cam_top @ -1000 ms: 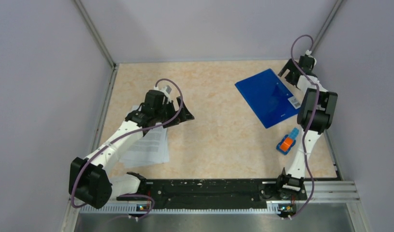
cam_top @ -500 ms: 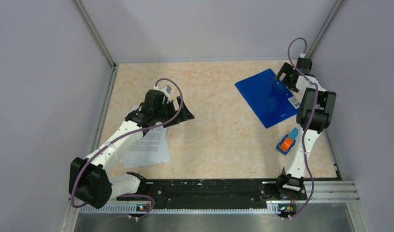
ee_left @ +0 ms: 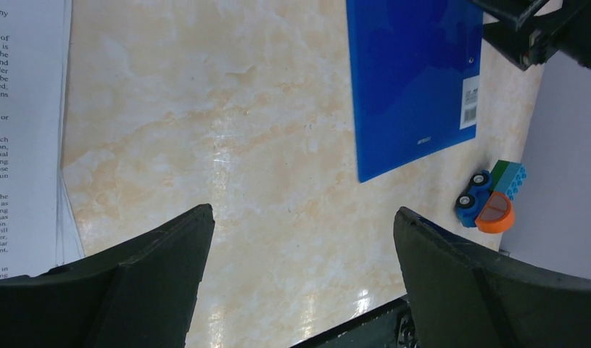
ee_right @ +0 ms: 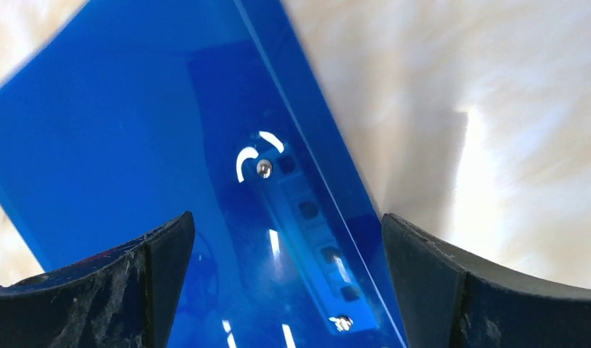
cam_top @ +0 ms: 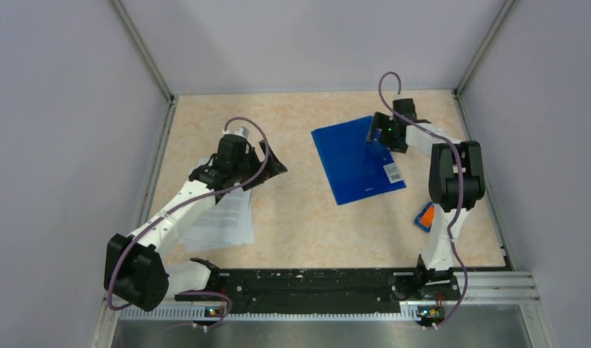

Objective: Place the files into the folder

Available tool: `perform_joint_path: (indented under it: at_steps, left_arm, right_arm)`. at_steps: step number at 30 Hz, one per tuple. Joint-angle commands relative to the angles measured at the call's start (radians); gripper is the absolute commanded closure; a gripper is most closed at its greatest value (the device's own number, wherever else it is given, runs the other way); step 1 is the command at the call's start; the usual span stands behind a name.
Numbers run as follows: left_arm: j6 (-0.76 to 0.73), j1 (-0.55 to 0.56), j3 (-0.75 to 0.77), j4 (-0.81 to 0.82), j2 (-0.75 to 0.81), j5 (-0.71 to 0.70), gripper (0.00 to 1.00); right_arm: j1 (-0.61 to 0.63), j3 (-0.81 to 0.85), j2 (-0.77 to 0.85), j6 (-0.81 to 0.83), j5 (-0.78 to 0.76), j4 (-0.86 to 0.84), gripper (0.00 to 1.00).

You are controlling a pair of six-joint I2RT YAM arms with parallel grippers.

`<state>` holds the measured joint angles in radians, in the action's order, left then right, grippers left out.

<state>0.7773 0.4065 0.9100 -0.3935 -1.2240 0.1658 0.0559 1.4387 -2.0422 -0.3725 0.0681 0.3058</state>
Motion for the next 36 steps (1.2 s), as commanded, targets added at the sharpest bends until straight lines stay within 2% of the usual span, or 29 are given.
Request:
perform_joint_path:
  at_steps: [1,6,9,15,19,23,27,31,36]
  left_arm:
    - [0.064,-0.005,0.003,0.073,-0.053,-0.044,0.02]
    - [0.090,-0.008,0.026,0.086,-0.133,-0.065,0.02]
    - [0.095,-0.010,0.004,0.118,-0.160,-0.059,0.02]
    - [0.057,-0.029,0.044,0.095,-0.235,-0.056,0.02]
    - [0.034,-0.041,0.081,0.070,-0.253,-0.067,0.02]
    - [0.026,-0.070,0.082,0.058,-0.252,-0.053,0.02]
    - [0.016,-0.090,0.079,0.048,-0.237,-0.048,0.02]
    - [0.014,-0.113,0.078,0.051,-0.233,-0.032,0.02]
    - [0.009,-0.128,0.084,0.051,-0.232,-0.019,0.02]
  right_arm:
    - [0.128,-0.142,0.095,-0.114,-0.003,0.036,0.01]
    - [0.251,-0.382,0.228,-0.229,0.021,-0.091,0.01]
    - [0.330,-0.466,0.292,-0.249,0.047,-0.151,0.01]
    - [0.456,-0.476,0.426,-0.149,-0.250,-0.017,0.01]
    - [0.645,-0.478,0.554,-0.068,-0.490,0.073,0.02]
    - [0.897,-0.474,0.544,-0.051,-0.732,0.204,0.05]
    - [1.069,-0.473,0.482,-0.050,-0.890,0.305,0.11]
    - [1.168,-0.448,0.386,-0.035,-0.973,0.366,0.16]
    - [1.203,-0.409,0.273,0.012,-1.055,0.397,0.22]
